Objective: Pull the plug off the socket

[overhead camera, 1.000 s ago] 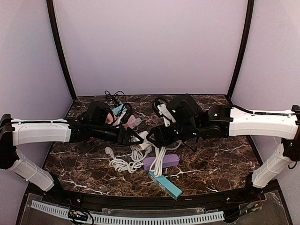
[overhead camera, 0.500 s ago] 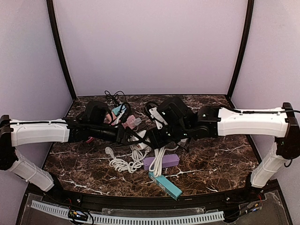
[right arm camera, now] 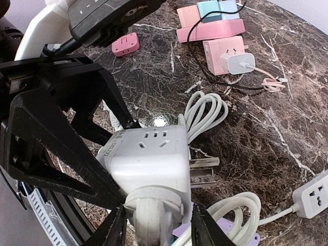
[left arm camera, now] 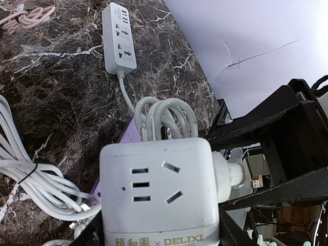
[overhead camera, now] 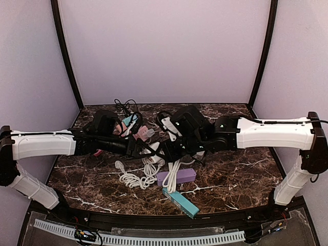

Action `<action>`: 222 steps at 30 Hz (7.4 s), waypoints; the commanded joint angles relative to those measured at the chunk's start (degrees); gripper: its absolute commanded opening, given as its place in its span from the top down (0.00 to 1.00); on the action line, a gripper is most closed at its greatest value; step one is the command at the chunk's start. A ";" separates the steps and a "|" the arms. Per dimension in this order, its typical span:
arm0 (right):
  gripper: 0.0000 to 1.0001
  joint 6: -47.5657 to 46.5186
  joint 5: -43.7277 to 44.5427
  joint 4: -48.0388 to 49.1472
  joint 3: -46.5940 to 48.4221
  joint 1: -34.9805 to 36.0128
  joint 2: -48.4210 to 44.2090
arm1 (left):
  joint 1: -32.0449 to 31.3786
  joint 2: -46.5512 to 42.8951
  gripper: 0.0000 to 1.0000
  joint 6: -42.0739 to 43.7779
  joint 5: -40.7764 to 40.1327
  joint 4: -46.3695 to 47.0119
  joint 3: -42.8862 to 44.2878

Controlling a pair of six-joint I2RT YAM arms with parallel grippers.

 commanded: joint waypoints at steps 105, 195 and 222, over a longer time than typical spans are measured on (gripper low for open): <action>0.36 0.81 -0.78 -0.24 -4.14 1.16 0.26 | 1.20 -2.62 0.99 -4.60 1.67 10.10 -3.95; 1.00 -1.02 9.39 5.45 -5.34 5.63 -5.87 | 5.67 0.93 0.99 -4.07 4.42 6.06 -5.62; 1.00 12.83 1.91 6.87 -11.20 -3.82 -10.64 | 6.51 -4.92 0.99 5.84 12.79 5.86 -6.15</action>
